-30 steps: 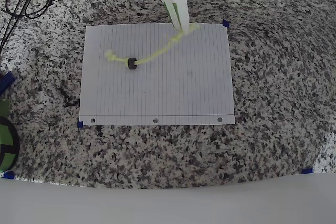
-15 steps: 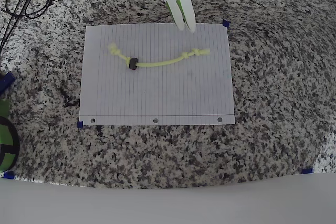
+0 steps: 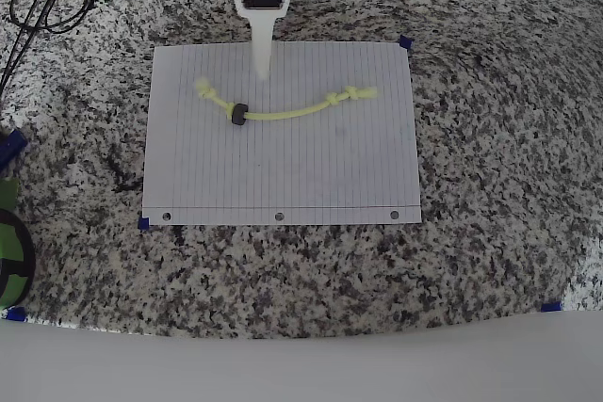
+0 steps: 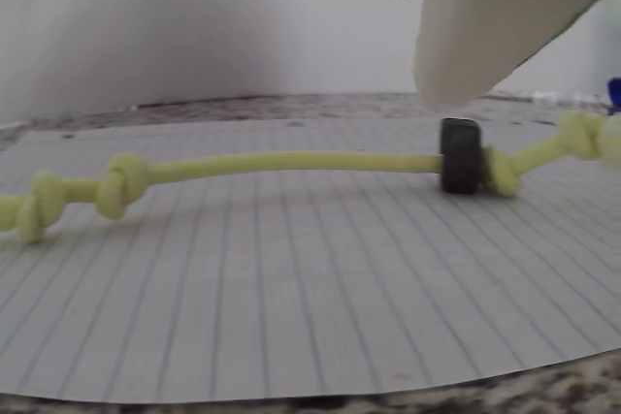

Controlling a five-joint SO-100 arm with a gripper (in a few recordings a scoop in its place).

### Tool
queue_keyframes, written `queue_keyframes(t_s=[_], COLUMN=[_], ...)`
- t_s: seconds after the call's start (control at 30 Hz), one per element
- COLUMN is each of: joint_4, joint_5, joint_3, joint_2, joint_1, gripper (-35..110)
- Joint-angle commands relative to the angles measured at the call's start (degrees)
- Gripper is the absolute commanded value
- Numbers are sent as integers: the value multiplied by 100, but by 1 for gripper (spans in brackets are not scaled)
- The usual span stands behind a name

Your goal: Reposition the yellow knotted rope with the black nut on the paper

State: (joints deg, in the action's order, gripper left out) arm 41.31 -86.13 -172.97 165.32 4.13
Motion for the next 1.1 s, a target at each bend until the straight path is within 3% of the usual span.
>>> queue_keyframes(t_s=[0.0, 0.5, 1.07], joint_4=[-220, -598, -1160], joint_5=[-281, -712, -712], joint_3=[413, 1854, 2312], joint_2=[-659, -3234, -4386], joint_1=[431, 1037, 1503], gripper=[53, 51, 47])
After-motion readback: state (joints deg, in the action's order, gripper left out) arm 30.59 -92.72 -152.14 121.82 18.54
